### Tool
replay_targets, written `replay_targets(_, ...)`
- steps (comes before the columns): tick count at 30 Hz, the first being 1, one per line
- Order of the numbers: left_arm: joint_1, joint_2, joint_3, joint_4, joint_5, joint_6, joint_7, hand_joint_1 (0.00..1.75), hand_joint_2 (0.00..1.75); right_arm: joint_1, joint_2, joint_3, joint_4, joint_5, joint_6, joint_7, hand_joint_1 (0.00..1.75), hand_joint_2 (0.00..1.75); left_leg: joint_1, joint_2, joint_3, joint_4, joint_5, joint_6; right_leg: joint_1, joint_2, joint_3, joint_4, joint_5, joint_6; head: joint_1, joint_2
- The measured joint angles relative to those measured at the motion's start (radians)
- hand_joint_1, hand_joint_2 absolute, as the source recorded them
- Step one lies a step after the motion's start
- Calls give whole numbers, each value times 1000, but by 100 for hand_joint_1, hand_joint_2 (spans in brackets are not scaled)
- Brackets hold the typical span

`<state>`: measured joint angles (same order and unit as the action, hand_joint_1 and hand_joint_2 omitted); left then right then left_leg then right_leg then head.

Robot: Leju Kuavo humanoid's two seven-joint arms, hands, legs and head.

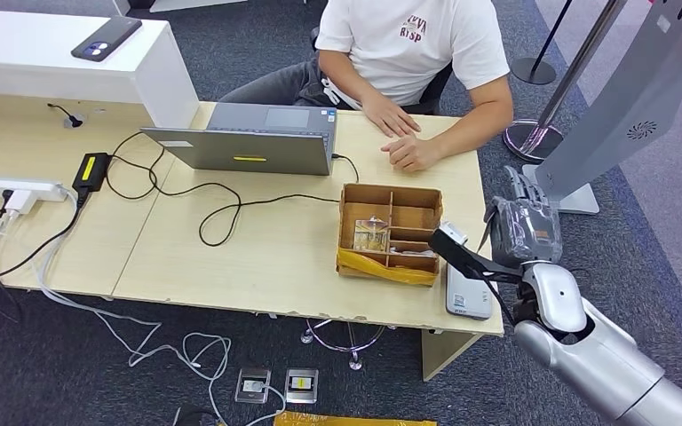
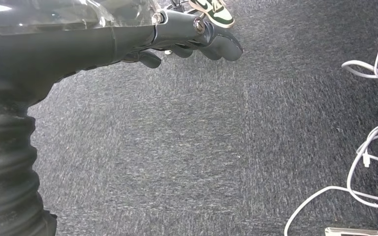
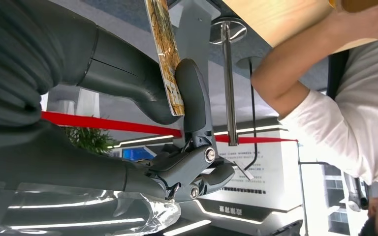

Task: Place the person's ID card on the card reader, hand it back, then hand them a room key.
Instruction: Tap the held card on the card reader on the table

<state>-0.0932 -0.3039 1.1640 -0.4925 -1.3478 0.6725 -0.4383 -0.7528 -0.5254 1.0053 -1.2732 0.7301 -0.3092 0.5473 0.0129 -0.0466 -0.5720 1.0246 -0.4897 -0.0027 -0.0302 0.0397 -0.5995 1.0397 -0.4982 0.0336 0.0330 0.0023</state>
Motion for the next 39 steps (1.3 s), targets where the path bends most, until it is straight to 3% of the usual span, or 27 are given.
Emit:
replay_targets(8, 0, -1, 4, 0, -1, 0, -4, 0, 175, 35, -5, -10, 0, -24, -10, 8, 167, 175, 0, 0, 0, 0, 0, 0, 0, 0, 0, 0, 0, 0, 0, 0)
replay_targets(22, 0, -4, 19, 0, -18, 0, -25, 0, 175, 236, -4, -48, 8, -36, -86, 26, 168, 175, 0, 1, 0, 0, -1, 0, 0, 0, 0, 0, 0, 0, 0, 0)
replay_targets(39, 0, -4, 19, 0, -24, 0, -26, 0, 175, 286, 10, -83, 14, -32, -99, 11, 169, 175, 0, 2, 1, 0, -1, 0, 0, 2, 0, 0, 0, 0, 0, 0)
